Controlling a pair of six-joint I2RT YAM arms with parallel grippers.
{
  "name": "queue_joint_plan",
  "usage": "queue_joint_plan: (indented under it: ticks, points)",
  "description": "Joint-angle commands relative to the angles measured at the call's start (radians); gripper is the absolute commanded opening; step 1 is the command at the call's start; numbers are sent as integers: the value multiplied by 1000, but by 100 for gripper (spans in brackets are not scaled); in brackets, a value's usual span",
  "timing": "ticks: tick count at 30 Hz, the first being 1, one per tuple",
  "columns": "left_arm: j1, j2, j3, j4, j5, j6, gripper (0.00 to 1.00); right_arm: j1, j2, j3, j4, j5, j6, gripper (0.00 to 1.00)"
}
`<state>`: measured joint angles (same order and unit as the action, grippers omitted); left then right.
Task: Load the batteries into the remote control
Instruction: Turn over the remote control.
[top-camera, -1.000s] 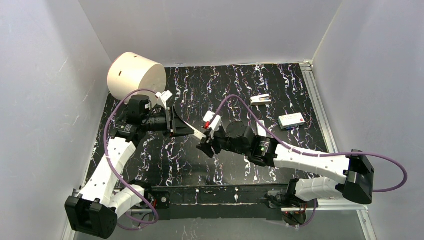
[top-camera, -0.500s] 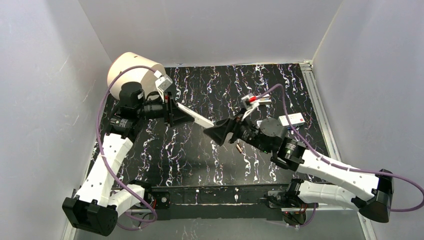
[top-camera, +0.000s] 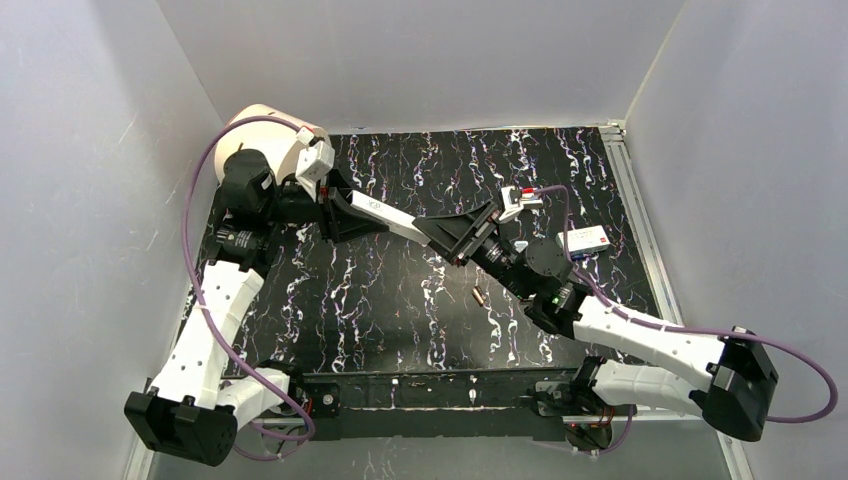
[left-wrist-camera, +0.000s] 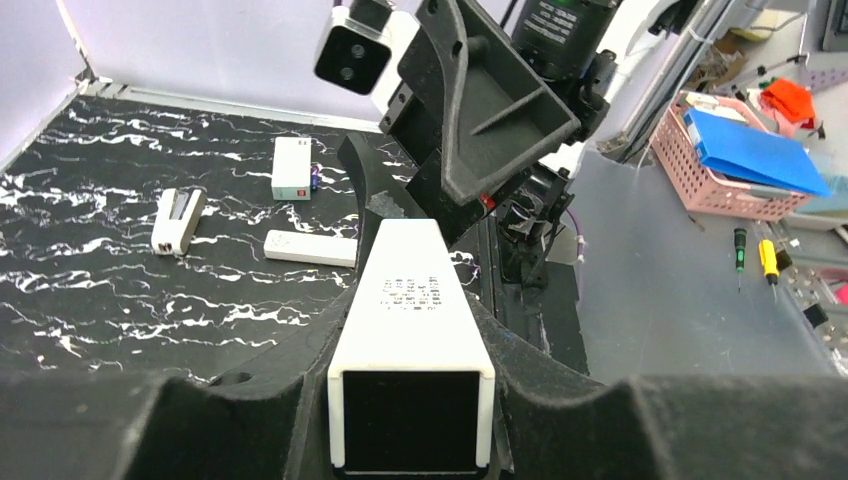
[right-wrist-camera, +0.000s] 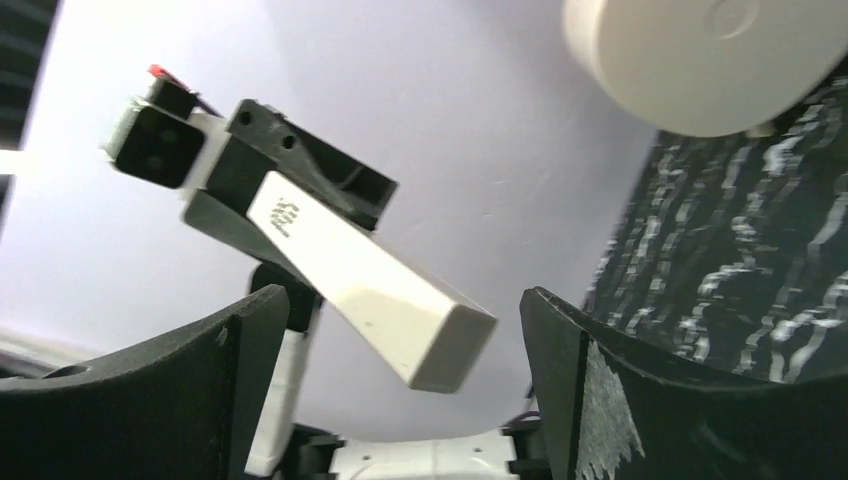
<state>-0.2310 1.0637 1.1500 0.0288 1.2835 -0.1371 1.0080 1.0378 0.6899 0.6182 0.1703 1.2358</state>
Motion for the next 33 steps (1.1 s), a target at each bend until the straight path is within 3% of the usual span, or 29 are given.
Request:
queue_joint_plan:
  ticks: [1, 7, 11, 16, 18, 23, 26, 28, 33]
  points:
    - [6, -24, 50, 46, 91, 56, 0, -4, 24, 55, 231, -115, 91, 89]
    - [5, -9, 75, 55, 111, 62, 0, -4, 78, 45, 389, -238, 138, 62]
    - [5, -16, 58, 141, 118, -2, 0, -5, 64, -29, 471, -180, 161, 47]
    - [5, -58, 5, 262, 84, -85, 0, -12, 58, -70, 494, -137, 169, 18]
    - [5, -70, -2, 278, 62, -96, 0, -14, 63, -86, 520, -132, 178, 11]
    - [5, -89, -18, 319, 13, -128, 0, -15, 60, -142, 597, -96, 203, 9]
    - [6, -94, -30, 321, 1, -131, 0, -17, 38, -174, 589, -63, 206, 14]
    - [7, -97, -39, 321, -5, -130, 0, -23, 9, -179, 516, -45, 210, 22]
    - [21, -96, -62, 321, -15, -135, 0, -33, -68, -159, 328, -20, 186, 29]
